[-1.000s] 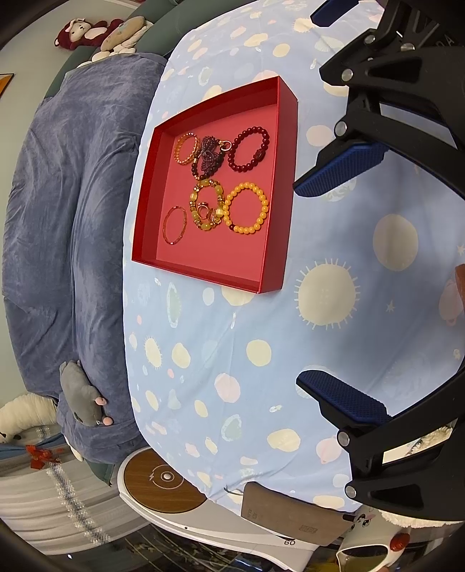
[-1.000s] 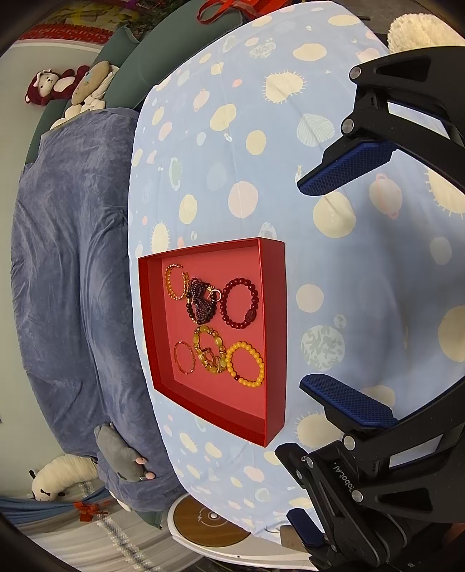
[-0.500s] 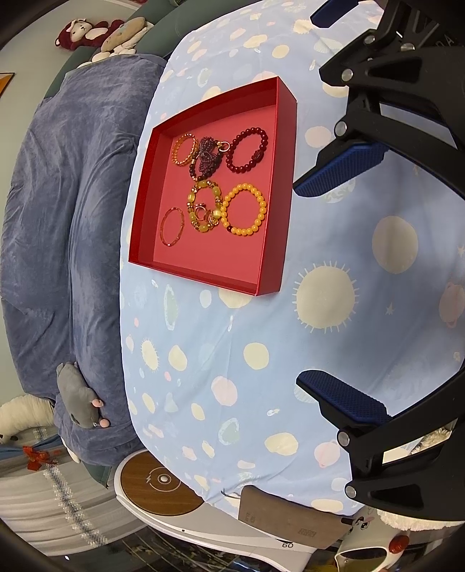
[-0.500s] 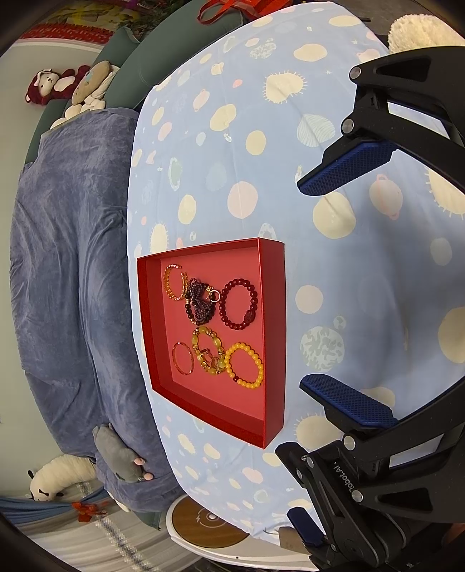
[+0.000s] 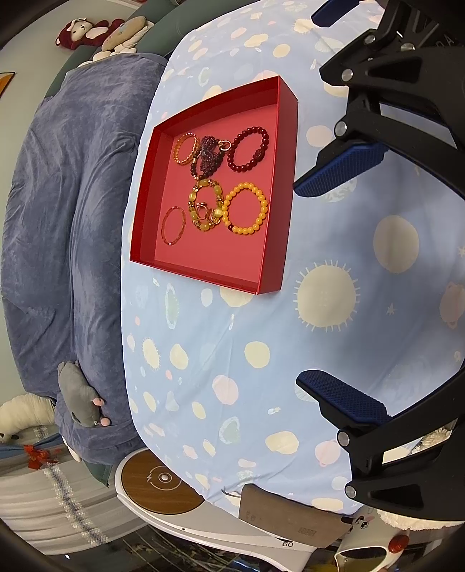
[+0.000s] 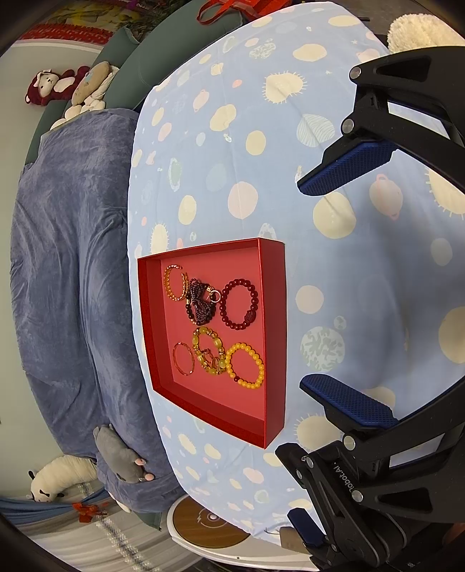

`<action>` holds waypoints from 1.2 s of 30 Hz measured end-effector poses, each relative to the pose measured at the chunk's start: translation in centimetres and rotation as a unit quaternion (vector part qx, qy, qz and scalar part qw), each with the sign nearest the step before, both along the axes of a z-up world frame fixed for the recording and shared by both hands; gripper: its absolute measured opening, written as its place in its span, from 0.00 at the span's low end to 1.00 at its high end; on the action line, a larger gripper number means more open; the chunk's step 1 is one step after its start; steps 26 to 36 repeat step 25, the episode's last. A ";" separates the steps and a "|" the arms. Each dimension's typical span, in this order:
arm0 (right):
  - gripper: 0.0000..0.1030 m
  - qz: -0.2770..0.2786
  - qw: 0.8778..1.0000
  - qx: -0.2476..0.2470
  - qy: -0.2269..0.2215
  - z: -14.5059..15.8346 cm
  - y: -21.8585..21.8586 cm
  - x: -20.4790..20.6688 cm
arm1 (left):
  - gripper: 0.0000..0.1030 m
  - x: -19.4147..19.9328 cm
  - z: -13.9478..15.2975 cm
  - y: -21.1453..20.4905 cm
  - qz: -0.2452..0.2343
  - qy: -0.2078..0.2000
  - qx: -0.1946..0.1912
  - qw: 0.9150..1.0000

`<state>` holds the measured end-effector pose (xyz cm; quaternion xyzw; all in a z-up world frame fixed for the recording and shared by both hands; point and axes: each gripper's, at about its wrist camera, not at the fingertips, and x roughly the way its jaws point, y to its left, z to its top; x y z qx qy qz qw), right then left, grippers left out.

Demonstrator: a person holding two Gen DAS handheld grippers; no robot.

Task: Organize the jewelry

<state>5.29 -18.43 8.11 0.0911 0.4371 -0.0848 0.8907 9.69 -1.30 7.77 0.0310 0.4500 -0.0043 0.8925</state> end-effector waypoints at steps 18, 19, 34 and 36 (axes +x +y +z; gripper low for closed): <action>0.94 0.000 1.000 0.000 0.001 0.0 0.0 0.0 | 0.90 -0.1 -0.1 0.1 -0.001 0.002 0.001 1.000; 0.94 -0.001 1.000 0.000 0.001 0.0 0.0 -0.1 | 0.90 -0.1 -0.1 0.1 0.000 0.003 0.001 1.000; 0.94 -0.001 1.000 -0.001 0.001 0.0 -0.2 -0.1 | 0.90 -0.1 -0.3 0.0 0.001 0.000 0.002 1.000; 0.94 -0.001 1.000 -0.001 0.001 0.0 -0.2 -0.1 | 0.90 -0.1 -0.3 0.0 0.001 0.000 0.002 1.000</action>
